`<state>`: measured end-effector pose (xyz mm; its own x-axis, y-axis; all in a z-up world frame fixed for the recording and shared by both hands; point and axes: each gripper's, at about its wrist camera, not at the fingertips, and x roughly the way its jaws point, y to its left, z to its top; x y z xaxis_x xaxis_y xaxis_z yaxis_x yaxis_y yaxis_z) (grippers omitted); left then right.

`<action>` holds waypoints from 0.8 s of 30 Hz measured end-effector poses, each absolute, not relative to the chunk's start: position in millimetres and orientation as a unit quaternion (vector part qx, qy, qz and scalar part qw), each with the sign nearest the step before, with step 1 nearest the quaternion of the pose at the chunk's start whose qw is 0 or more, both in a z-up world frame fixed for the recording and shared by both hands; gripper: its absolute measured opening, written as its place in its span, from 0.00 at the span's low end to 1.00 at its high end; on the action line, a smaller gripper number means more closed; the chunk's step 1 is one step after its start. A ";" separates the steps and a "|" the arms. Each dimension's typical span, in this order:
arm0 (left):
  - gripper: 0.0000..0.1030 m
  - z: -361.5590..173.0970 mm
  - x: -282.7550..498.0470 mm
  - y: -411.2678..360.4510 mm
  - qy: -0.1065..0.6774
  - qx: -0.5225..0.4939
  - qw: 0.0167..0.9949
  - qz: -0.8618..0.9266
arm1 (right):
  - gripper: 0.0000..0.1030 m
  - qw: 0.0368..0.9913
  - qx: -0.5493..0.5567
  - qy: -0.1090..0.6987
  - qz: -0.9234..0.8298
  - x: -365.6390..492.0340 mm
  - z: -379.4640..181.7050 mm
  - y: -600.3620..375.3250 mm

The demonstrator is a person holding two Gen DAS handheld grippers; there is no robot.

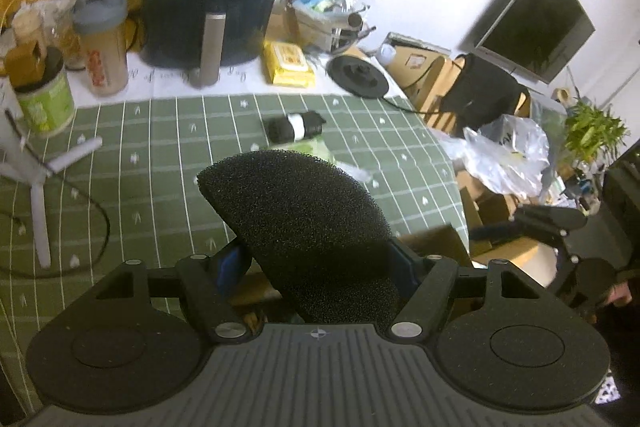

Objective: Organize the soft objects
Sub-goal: 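Carry the foam wedge in the left gripper over the cardboard box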

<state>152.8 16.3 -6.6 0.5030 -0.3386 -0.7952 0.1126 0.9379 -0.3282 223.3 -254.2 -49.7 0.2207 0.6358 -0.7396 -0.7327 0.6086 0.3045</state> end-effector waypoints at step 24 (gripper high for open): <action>0.94 -27.9 95.2 5.2 0.522 -0.173 0.832 -0.073 | 0.90 0.787 -0.034 0.457 0.413 204.1 -55.3 -268.7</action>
